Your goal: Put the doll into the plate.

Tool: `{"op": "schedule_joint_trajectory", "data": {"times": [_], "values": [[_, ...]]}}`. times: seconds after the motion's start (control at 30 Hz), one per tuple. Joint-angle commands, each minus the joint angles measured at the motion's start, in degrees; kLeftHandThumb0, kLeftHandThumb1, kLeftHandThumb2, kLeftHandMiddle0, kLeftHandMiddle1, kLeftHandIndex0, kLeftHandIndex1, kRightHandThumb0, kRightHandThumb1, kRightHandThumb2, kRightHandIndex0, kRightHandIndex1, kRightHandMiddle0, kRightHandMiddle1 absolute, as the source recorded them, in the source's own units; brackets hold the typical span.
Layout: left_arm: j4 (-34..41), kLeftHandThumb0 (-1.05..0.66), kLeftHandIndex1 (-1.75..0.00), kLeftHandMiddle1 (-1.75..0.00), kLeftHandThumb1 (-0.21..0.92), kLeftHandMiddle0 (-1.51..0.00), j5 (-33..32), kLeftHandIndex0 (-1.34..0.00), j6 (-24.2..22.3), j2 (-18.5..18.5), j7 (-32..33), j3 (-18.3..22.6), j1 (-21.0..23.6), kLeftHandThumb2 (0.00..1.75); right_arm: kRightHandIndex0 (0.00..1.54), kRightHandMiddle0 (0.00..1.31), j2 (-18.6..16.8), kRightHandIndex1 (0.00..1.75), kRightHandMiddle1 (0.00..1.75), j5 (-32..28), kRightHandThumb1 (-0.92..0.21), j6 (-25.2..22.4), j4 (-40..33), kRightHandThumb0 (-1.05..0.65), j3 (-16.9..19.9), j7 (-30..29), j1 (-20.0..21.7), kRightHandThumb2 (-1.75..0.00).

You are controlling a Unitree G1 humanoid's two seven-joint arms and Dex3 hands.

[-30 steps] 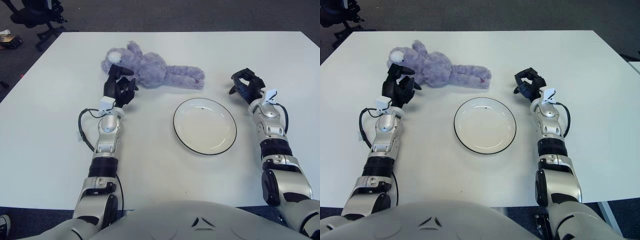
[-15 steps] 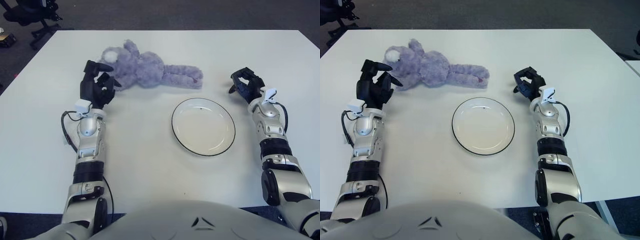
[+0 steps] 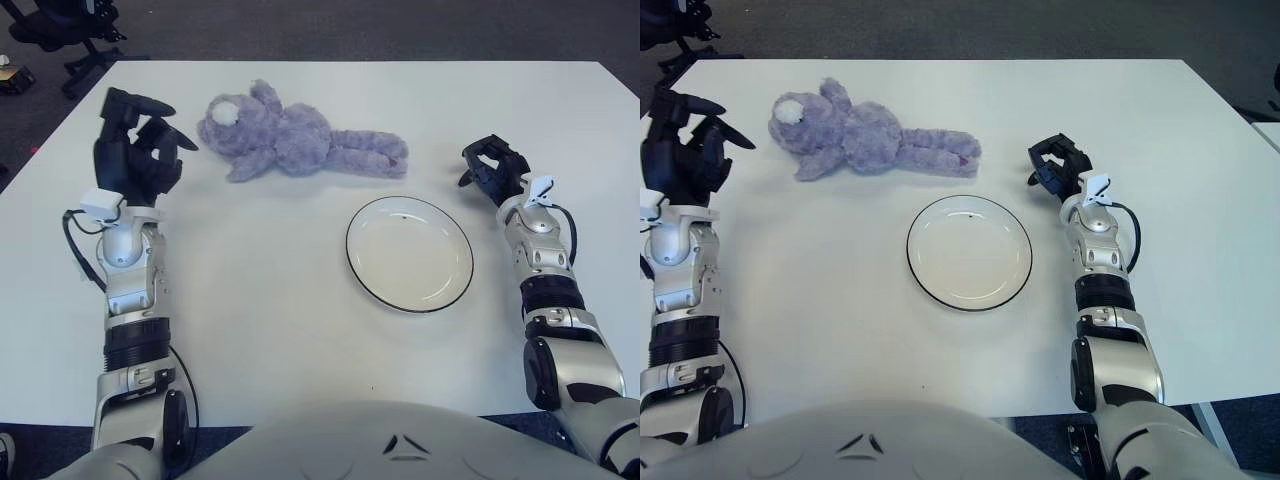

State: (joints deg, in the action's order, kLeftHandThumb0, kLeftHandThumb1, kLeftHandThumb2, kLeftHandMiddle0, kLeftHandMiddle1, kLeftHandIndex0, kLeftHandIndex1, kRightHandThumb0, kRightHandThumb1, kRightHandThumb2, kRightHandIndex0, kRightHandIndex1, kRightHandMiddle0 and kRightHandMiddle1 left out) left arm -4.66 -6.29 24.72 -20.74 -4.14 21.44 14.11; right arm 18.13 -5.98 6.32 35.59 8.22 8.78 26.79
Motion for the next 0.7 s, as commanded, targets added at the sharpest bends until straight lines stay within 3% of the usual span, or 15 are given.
{"op": "schedule_joint_trajectory", "data": {"times": [0.0, 0.13, 0.27, 0.43, 0.6, 0.63, 0.67], "values": [[-0.27, -0.35, -1.54, -1.37, 0.92, -0.79, 0.7, -0.39, 1.72, -0.96, 0.29, 0.21, 1.65, 0.34, 0.63, 0.43, -0.64, 1.62, 1.51, 1.11, -0.92, -2.79, 2.78, -0.36, -0.92, 0.6, -2.21, -0.3], [-0.64, -0.35, -1.54, -1.36, 0.92, -0.79, 0.69, -0.4, 2.14, -1.07, 0.32, 0.16, 1.76, 0.34, 0.63, 0.43, -0.64, 1.62, 1.51, 1.12, -0.92, -2.76, 2.83, -0.36, -0.9, 0.62, -2.19, -0.3], [-2.75, -0.35, -1.53, -1.34, 0.92, -0.78, 4.51, -0.4, 5.11, -4.11, 1.34, 0.85, 4.28, 0.33, 0.65, 0.44, -0.56, 1.6, 1.51, 1.04, -0.92, -2.64, 2.85, -0.36, -1.07, 1.33, -2.09, -0.3], [-5.25, -0.35, -1.49, -1.33, 0.92, -0.77, 11.12, -0.44, 8.65, -5.29, 5.55, 0.99, 6.12, 0.3, 0.65, 0.44, -0.49, 1.58, 1.51, 0.99, -0.92, -2.66, 3.03, -0.36, -1.04, 1.63, -1.96, -0.3], [-6.35, -0.35, -1.48, -1.33, 0.92, -0.77, 12.17, -0.45, 9.83, -5.64, 6.87, 0.63, 6.45, 0.29, 0.66, 0.44, -0.5, 1.58, 1.51, 1.01, -0.92, -2.63, 3.09, -0.36, -1.0, 1.69, -1.93, -0.3], [-7.03, -0.35, -1.48, -1.33, 0.92, -0.77, 19.54, -0.45, 9.32, -7.87, 10.51, -0.04, 6.81, 0.28, 0.66, 0.44, -0.5, 1.58, 1.51, 1.01, -0.92, -2.64, 3.17, -0.36, -1.01, 1.74, -1.87, -0.3], [-7.82, -0.23, -1.41, -1.33, 0.92, -0.72, 25.7, -0.45, 8.8, -9.83, 13.55, -0.75, 7.22, 0.25, 0.66, 0.44, -0.51, 1.57, 1.5, 1.02, -0.92, -2.65, 3.24, -0.36, -1.03, 1.79, -1.82, -0.3]]}}
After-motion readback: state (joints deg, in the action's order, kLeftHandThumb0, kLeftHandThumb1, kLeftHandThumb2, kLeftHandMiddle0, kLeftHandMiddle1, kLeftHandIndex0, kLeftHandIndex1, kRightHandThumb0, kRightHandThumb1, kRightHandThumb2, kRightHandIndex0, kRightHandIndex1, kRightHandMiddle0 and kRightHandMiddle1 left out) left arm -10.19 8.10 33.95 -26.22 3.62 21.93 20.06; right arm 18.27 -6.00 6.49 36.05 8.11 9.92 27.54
